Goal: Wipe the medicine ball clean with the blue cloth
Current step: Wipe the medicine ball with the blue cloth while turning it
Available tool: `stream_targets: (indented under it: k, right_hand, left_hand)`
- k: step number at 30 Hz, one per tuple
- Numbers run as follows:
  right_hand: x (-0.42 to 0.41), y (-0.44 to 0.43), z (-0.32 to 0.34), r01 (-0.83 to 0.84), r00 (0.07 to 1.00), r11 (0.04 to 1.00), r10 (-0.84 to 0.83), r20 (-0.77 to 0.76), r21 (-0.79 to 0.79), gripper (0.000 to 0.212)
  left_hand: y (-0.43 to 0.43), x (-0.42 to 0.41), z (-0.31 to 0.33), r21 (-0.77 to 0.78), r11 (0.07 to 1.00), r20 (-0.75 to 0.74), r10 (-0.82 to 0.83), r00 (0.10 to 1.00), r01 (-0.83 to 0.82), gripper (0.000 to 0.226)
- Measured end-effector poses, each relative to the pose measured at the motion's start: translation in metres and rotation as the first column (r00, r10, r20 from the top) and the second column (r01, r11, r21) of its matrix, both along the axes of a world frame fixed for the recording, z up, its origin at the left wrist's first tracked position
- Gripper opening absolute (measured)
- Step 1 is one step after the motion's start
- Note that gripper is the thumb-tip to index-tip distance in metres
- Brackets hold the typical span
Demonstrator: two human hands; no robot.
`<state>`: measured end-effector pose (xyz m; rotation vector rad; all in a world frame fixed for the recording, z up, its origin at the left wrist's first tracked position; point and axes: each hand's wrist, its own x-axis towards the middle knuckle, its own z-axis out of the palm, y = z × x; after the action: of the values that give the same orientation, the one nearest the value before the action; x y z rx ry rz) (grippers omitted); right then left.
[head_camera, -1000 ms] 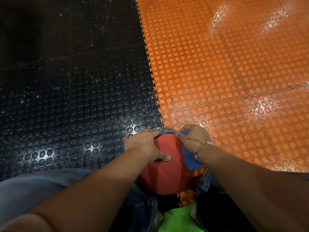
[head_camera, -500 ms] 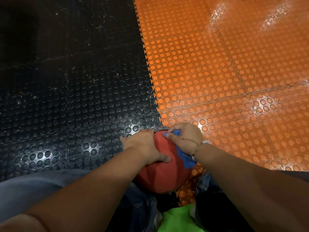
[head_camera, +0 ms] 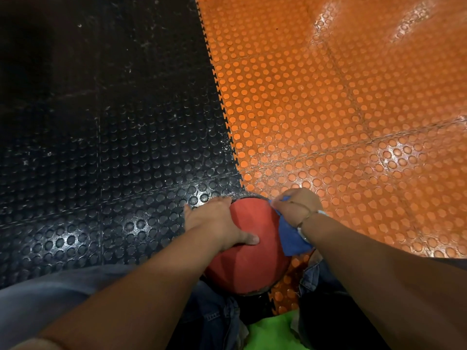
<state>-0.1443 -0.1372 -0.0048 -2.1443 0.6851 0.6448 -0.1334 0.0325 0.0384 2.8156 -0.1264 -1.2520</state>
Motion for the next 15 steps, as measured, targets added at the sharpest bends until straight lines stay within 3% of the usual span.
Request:
stream_targets:
  k: [4, 9, 12, 15]
  right_hand:
    - [0.001, 0.018, 0.005, -0.144, 0.984, 0.989, 0.139, 0.108, 0.042, 0.014]
    - [-0.005, -0.005, -0.005, -0.054, 0.998, 0.991, 0.05, -0.036, -0.12, 0.017]
    - [-0.003, 0.012, 0.001, -0.162, 0.979, 0.987, 0.162, 0.121, -0.009, 0.012]
    - [-0.003, 0.009, 0.001, -0.116, 0.987, 0.993, 0.114, 0.11, 0.013, 0.016]
  left_hand:
    - [0.002, 0.001, -0.002, 0.009, 1.0, 0.005, 0.007, 1.0, -0.007, 0.11]
    - [0.001, -0.004, -0.001, 0.014, 0.999, 0.004, -0.037, 0.999, 0.037, 0.114]
    - [0.004, -0.001, -0.002, 0.031, 0.998, 0.013, -0.046, 0.999, 0.045, 0.109]
    - [0.004, -0.003, -0.002, 0.021, 0.999, 0.013, -0.041, 0.999, 0.041, 0.11]
